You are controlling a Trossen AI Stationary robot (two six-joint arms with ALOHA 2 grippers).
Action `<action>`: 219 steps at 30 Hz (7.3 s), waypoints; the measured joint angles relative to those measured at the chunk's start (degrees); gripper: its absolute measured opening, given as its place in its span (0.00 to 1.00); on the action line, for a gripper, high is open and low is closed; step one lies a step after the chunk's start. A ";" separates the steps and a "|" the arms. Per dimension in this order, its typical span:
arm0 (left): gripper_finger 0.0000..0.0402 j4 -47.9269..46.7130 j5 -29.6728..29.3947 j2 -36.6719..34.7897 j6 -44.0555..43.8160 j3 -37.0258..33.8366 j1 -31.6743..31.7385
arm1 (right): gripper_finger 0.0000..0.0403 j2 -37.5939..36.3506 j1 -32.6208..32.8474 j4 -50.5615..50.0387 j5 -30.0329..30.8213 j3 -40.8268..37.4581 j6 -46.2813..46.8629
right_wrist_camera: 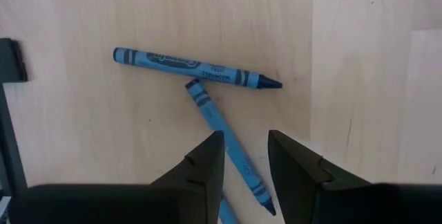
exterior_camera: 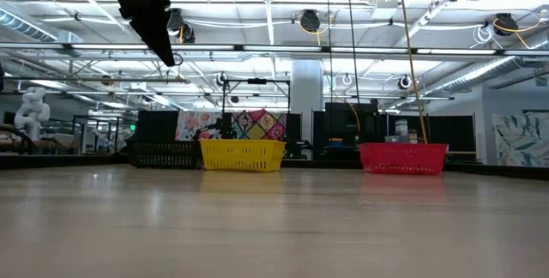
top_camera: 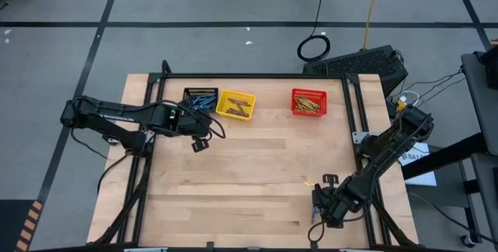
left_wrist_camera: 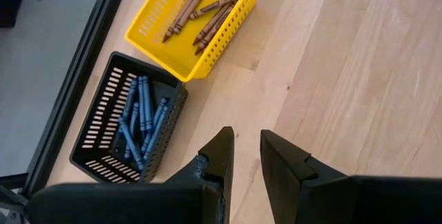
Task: Sort crayons
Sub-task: Put the middle blue crayon into the black bin
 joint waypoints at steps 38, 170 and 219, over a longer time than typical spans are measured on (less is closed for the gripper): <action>0.18 2.03 -0.02 0.00 0.08 0.00 0.01 | 0.03 5.95 2.19 -2.83 -6.12 0.22 -1.63; 0.18 61.78 23.80 13.25 12.58 0.02 -9.72 | 0.00 -3.06 -19.00 60.74 41.93 0.11 -48.54; 0.03 60.62 21.96 13.22 12.62 0.02 -8.01 | 0.24 -2.99 -22.27 61.07 37.58 0.13 -47.27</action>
